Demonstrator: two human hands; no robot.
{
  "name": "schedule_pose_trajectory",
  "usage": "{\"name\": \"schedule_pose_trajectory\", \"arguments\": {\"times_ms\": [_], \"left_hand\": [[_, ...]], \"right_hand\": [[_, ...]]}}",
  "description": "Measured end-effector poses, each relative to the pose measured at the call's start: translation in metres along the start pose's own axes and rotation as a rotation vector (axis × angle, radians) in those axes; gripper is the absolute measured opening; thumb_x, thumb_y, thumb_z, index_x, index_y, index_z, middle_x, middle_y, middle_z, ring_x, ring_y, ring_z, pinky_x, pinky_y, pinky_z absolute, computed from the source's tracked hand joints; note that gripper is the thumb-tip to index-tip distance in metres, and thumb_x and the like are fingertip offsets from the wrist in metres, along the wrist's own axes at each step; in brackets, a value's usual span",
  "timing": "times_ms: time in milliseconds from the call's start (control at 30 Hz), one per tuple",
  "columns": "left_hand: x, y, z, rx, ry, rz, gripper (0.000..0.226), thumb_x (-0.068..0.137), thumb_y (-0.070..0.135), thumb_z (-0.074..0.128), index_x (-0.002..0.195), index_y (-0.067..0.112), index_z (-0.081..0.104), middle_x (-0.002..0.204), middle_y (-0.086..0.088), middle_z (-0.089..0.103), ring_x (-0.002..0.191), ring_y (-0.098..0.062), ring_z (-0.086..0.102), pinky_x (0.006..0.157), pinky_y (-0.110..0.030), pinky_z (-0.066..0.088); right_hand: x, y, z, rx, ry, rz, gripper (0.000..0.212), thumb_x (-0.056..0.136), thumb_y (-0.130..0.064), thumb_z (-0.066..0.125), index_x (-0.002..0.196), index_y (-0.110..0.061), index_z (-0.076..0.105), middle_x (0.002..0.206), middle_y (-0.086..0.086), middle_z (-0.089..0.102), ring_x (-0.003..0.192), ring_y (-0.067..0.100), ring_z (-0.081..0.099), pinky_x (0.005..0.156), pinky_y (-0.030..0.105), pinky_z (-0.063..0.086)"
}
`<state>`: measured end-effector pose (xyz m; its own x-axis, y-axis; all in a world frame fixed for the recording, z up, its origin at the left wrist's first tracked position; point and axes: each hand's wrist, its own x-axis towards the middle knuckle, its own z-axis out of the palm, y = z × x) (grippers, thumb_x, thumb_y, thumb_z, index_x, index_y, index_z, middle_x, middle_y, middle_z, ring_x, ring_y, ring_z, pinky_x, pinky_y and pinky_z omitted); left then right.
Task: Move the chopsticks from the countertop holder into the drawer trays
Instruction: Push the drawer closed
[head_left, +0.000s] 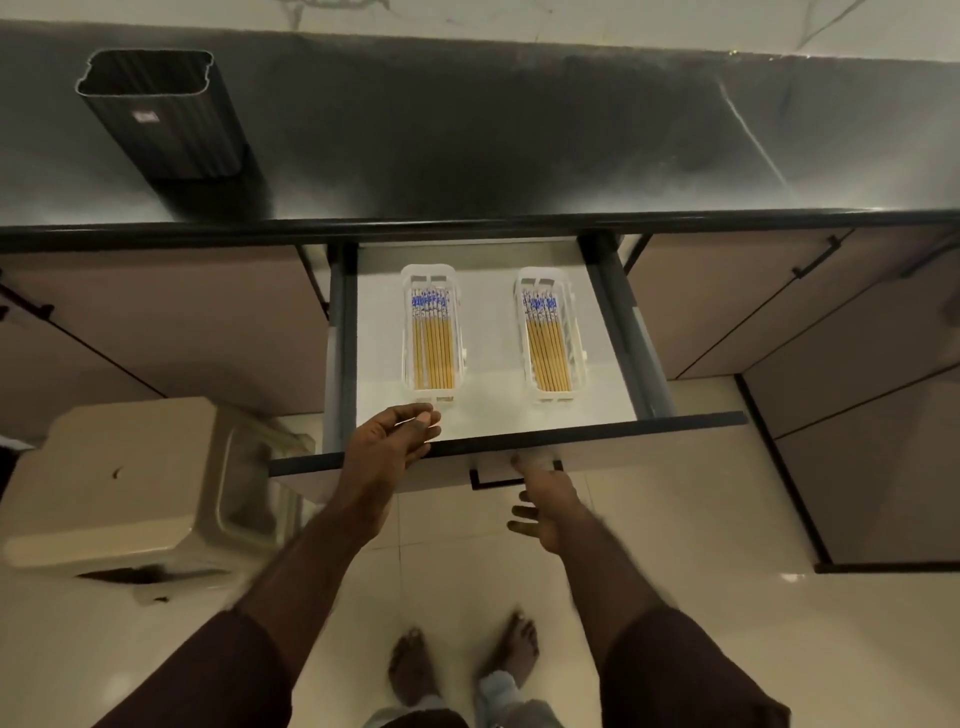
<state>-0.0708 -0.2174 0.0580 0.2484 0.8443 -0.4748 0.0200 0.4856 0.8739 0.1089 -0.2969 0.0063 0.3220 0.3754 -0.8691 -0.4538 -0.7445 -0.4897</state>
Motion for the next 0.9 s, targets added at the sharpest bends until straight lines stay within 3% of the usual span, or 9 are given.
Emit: {"name": "schedule_pose_trajectory", "arguments": {"times_ms": [67, 167, 400, 567, 733, 900], "left_hand": [[0.000, -0.003, -0.002, -0.026, -0.015, -0.021, 0.027, 0.098, 0.018, 0.053, 0.119, 0.007, 0.065, 0.115, -0.010, 0.072, 0.107, -0.025, 0.069, 0.095, -0.038, 0.054], [-0.001, -0.008, 0.000, -0.066, -0.036, -0.074, 0.032, 0.101, 0.026, 0.047, 0.122, 0.007, 0.063, 0.115, -0.010, 0.073, 0.107, -0.026, 0.069, 0.096, -0.039, 0.053], [0.003, -0.017, 0.006, -0.176, -0.024, -0.195, 0.042, 0.102, 0.037, 0.043, 0.118, 0.006, 0.064, 0.109, -0.013, 0.075, 0.105, -0.029, 0.070, 0.094, -0.043, 0.051], [0.012, -0.009, 0.021, -0.199, 0.010, -0.173, 0.042, 0.102, 0.037, 0.042, 0.116, 0.005, 0.065, 0.110, -0.016, 0.074, 0.104, -0.031, 0.071, 0.095, -0.043, 0.051], [0.030, 0.004, 0.041, -0.198, 0.057, -0.123, 0.044, 0.102, 0.038, 0.040, 0.119, 0.004, 0.064, 0.112, -0.017, 0.073, 0.106, -0.031, 0.070, 0.096, -0.044, 0.051], [0.047, 0.012, 0.052, -0.234, 0.093, -0.076, 0.047, 0.102, 0.039, 0.039, 0.122, 0.002, 0.062, 0.115, -0.016, 0.072, 0.108, -0.030, 0.069, 0.096, -0.043, 0.050]], "right_hand": [[0.009, -0.001, 0.004, 0.169, 0.003, 0.037, 0.042, 0.095, -0.026, 0.059, 0.131, -0.013, 0.042, 0.132, 0.015, 0.044, 0.113, 0.036, 0.050, 0.092, 0.052, 0.051], [0.019, -0.002, 0.010, 0.387, 0.017, 0.041, 0.034, 0.095, -0.014, 0.050, 0.129, -0.014, 0.046, 0.129, 0.017, 0.047, 0.110, 0.035, 0.049, 0.089, 0.051, 0.049], [0.031, 0.000, 0.025, 0.573, 0.098, 0.000, 0.034, 0.095, -0.011, 0.044, 0.126, -0.022, 0.047, 0.124, 0.012, 0.051, 0.116, 0.035, 0.049, 0.100, 0.054, 0.045], [0.043, -0.006, 0.025, 0.536, 0.068, 0.046, 0.032, 0.098, -0.013, 0.045, 0.129, -0.021, 0.050, 0.126, 0.008, 0.051, 0.116, 0.029, 0.048, 0.093, 0.045, 0.047], [0.060, -0.029, 0.025, 0.446, 0.003, 0.041, 0.040, 0.099, -0.014, 0.049, 0.137, -0.024, 0.046, 0.135, 0.008, 0.047, 0.120, 0.027, 0.046, 0.092, 0.045, 0.046], [0.080, -0.055, 0.028, 0.309, -0.081, -0.004, 0.052, 0.098, -0.016, 0.050, 0.148, -0.024, 0.034, 0.147, 0.005, 0.040, 0.131, 0.025, 0.040, 0.102, 0.049, 0.042]]}}
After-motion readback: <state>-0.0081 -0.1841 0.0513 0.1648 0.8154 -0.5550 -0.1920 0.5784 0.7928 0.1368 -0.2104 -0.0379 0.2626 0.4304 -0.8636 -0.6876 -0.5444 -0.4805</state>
